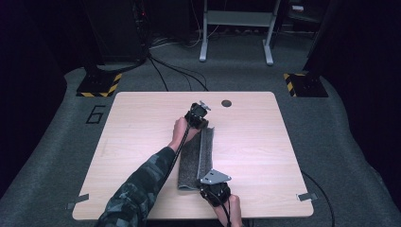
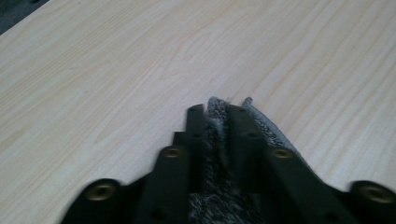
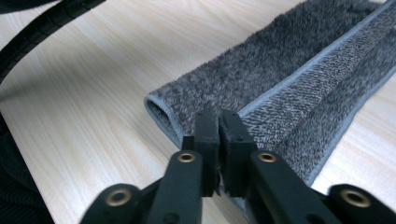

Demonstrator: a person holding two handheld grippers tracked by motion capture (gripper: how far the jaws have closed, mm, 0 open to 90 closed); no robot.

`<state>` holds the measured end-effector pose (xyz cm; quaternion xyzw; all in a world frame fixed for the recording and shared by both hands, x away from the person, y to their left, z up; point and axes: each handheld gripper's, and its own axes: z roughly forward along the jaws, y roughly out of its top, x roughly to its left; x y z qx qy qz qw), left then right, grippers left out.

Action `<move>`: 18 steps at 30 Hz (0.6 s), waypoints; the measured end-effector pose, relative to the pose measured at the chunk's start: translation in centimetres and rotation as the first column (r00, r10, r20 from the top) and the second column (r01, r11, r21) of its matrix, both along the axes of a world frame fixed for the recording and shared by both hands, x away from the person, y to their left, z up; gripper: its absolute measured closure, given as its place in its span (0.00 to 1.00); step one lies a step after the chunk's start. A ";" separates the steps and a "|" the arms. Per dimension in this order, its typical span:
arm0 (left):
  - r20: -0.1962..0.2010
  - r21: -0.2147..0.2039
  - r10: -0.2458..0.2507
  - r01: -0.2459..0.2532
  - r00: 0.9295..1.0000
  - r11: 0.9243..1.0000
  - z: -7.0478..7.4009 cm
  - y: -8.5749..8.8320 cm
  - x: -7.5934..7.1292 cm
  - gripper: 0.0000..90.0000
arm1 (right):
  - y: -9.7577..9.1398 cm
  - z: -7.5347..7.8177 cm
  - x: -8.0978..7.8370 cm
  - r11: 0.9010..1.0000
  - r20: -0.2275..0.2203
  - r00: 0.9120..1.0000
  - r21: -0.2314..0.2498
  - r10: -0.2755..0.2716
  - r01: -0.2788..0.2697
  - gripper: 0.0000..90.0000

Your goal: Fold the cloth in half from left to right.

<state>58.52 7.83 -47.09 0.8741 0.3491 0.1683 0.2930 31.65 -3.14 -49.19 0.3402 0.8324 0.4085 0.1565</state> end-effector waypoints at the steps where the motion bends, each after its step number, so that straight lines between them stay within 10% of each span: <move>1: -0.009 -0.012 0.018 -0.019 1.000 1.000 -0.1 0.1 0.1 0.63 | -0.3 -0.3 0.0 1.000 -0.014 1.000 -0.014 -0.017 0.017 0.80; 8: -0.029 -0.066 0.038 -0.040 0.999 0.997 0.7 1.5 -0.3 0.26 | -2.4 -0.5 0.0 0.996 -0.030 0.996 -0.022 -0.085 0.085 0.58; 18: -0.027 -0.026 0.070 -0.070 0.997 0.997 0.4 4.3 -0.8 0.19 | -4.1 0.1 1.5 0.983 -0.009 0.983 -0.016 -0.182 0.182 0.47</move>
